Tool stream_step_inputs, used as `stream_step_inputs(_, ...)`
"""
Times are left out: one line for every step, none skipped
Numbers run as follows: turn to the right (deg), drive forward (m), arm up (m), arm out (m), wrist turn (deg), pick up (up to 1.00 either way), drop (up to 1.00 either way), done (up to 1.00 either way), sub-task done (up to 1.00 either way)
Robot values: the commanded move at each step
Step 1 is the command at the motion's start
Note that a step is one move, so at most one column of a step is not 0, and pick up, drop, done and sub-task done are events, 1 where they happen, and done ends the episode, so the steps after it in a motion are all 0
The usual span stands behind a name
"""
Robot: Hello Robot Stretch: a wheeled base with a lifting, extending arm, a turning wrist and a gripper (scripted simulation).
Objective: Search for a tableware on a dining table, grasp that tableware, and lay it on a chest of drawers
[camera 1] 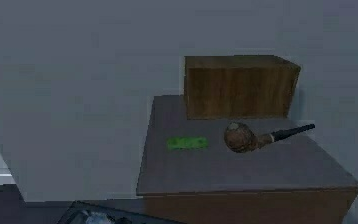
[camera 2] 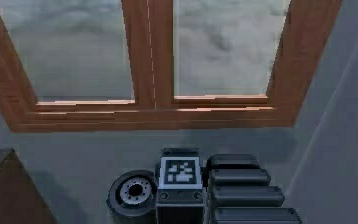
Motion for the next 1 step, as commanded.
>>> stream_step_inputs(45.0,0.0,0.0,0.0,0.0,0.0,0.0,0.0,0.0)
